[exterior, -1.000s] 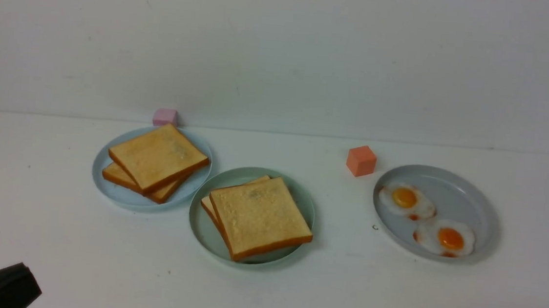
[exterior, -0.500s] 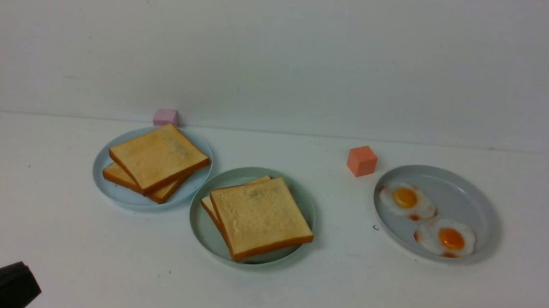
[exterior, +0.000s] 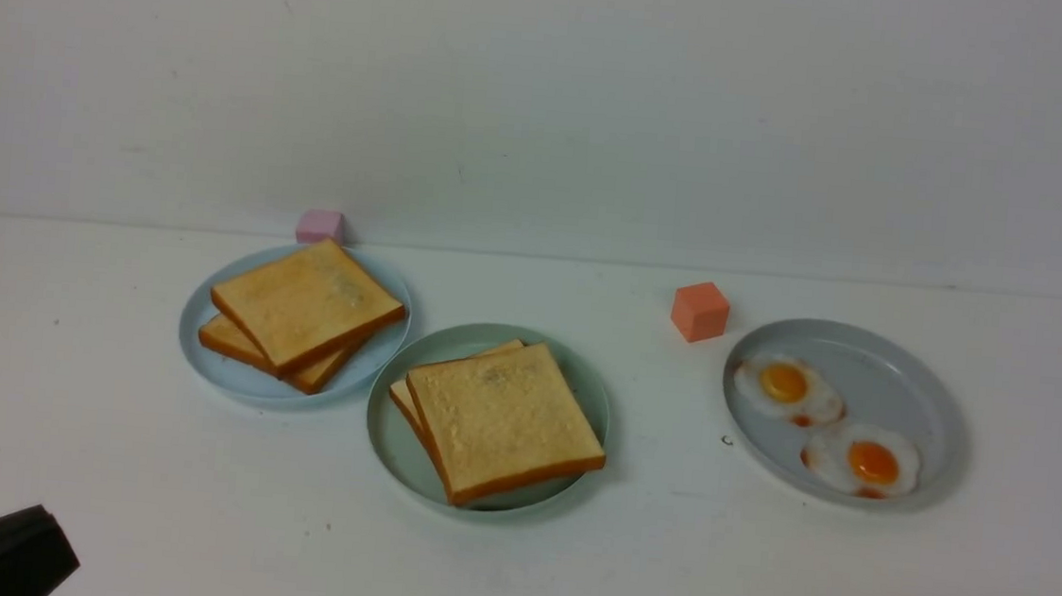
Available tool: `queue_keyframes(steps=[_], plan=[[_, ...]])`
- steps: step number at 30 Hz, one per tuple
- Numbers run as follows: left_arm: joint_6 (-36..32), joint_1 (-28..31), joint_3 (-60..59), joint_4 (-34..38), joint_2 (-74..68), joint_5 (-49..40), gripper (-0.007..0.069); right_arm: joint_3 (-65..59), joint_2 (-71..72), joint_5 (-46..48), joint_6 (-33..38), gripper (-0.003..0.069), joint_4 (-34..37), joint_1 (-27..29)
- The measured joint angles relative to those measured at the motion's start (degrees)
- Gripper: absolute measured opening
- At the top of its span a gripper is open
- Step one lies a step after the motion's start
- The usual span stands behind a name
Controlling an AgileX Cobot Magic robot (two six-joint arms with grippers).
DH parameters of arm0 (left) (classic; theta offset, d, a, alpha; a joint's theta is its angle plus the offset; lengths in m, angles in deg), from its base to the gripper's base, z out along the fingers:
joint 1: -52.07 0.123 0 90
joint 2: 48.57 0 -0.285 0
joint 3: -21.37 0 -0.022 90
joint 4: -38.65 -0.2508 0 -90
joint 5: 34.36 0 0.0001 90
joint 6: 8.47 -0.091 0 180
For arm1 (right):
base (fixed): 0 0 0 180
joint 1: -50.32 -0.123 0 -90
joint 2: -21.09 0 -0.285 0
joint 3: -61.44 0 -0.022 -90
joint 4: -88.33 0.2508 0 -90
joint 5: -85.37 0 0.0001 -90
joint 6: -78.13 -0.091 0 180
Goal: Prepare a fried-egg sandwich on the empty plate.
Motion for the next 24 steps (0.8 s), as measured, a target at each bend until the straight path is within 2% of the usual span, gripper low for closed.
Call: queue_keyframes(steps=[3,7,10,12,15,20,23,24], plan=[[0.0,0.0,0.0,0.0,0.0,0.0,0.0018,0.0,0.0,0.0,0.0,-0.0004,0.0,0.0],[-1.6,2.5,-1.0,3.5,1.3,1.8,-0.0011,0.0,0.0,0.0,0.0,-0.0002,0.1,0.0],[-6.3,9.0,-2.9,9.8,4.4,3.1,-0.0013,0.0,0.0,0.0,0.0,0.0,0.2,0.0],[-12.5,17.0,-5.0,16.4,7.7,3.1,-0.0013,0.0,0.0,0.0,0.0,0.0001,0.2,0.0],[-18.0,26.6,-8.2,22.3,9.1,3.2,-0.0013,0.0,0.0,0.0,0.0,0.0004,0.2,0.0],[-18.4,38.8,-14.6,27.7,9.1,0.4,-0.0013,0.0,0.0,0.0,0.0,0.0006,0.2,0.0],[-17.4,41.5,-14.9,28.0,9.1,-6.8,-0.0013,0.0,0.0,0.0,0.0,0.0007,0.2,0.0],[-17.1,42.4,-15.1,28.0,9.1,-12.4,-0.0013,0.0,0.0,0.0,0.0,0.0008,0.2,0.1]])
